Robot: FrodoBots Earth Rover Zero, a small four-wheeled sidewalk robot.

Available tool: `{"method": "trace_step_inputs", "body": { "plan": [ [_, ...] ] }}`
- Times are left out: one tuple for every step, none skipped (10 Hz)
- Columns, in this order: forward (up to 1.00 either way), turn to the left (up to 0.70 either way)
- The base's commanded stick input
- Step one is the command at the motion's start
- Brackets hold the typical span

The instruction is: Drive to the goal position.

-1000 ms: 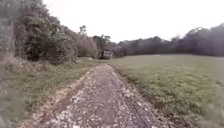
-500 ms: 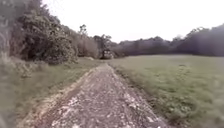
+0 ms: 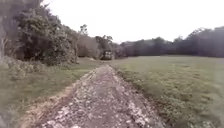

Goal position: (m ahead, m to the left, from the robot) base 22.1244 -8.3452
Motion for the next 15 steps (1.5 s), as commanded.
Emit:
{"method": "trace_step_inputs", "body": {
  "plan": [
    [0.7, 0.03],
    [0.7, 0.21],
    [0.7, 0.3],
    [0.7, 0.14],
    [0.7, 0.06],
    [0.7, 0.02],
    [0.7, 0.0],
    [0.7, 0.0],
    [0.7, 0.0],
    [0.7, 0.0],
    [0.7, 0.0],
    [0.7, 0.0],
    [0.7, 0.0],
    [0.7, 0.0],
    [0.7, 0.0]
  ]
}}
